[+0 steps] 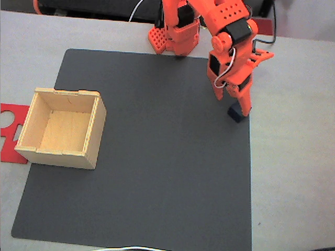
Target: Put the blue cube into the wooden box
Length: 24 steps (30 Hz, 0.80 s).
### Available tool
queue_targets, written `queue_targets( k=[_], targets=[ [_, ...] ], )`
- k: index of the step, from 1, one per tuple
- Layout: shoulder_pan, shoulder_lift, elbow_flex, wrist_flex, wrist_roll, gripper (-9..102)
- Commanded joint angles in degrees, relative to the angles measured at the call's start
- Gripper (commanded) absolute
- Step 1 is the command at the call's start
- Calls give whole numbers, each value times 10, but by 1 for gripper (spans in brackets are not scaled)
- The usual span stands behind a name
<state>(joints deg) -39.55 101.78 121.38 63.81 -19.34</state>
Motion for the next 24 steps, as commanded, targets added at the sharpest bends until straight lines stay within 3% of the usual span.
queue_targets(
  k=[1,13,19,24],
  targets=[
    [-9,-5,-29,-15,1,29],
    [-16,-69,-29,-62,20,26],
    [-16,-74,-34,-63,20,2],
    [13,-60,-53,-33,12,0]
  ],
)
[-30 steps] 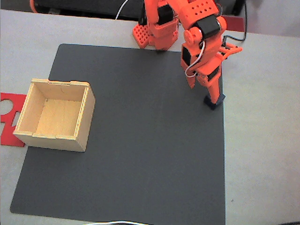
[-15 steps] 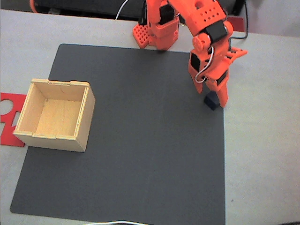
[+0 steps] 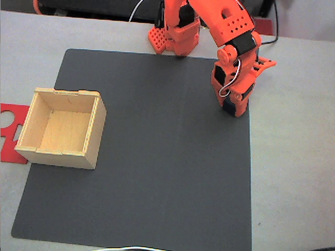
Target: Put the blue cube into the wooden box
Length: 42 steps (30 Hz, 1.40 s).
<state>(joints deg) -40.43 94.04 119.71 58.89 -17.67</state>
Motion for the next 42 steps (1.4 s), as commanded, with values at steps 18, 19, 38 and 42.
queue_targets(
  k=[18,19,38,42],
  targets=[
    [498,214,-279,78,-172,0],
    [519,222,-279,68,-172,0],
    [699,89,-273,-37,-79,0],
    [733,40,-292,-45,-48,0]
  ],
)
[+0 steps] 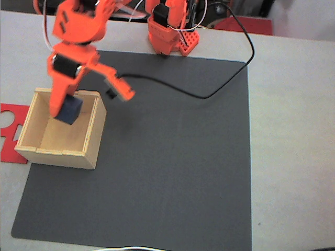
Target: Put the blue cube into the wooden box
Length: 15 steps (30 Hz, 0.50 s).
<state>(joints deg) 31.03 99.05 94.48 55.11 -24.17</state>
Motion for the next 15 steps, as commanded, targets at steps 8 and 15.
queue_targets(
  k=[8,15],
  targets=[
    [55,-33,-75,22,33,0],
    [72,-115,-106,2,49,0]
  ],
)
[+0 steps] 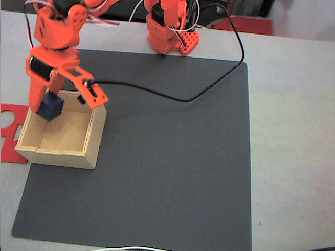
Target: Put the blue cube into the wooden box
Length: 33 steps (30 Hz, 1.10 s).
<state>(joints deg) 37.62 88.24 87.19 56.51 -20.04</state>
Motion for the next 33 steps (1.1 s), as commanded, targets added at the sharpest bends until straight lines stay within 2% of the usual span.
queue_targets(
  k=[1,11,16,22,27,30,33],
  targets=[
    [5,-16,-33,-16,10,0],
    [-15,-67,-33,-37,16,0],
    [-34,-81,-29,-30,14,15],
    [-41,-85,-28,-28,17,17],
    [-40,-84,-28,-26,15,16],
    [-43,-70,-28,-20,17,0],
    [-62,-40,-29,-11,11,0]
  ],
)
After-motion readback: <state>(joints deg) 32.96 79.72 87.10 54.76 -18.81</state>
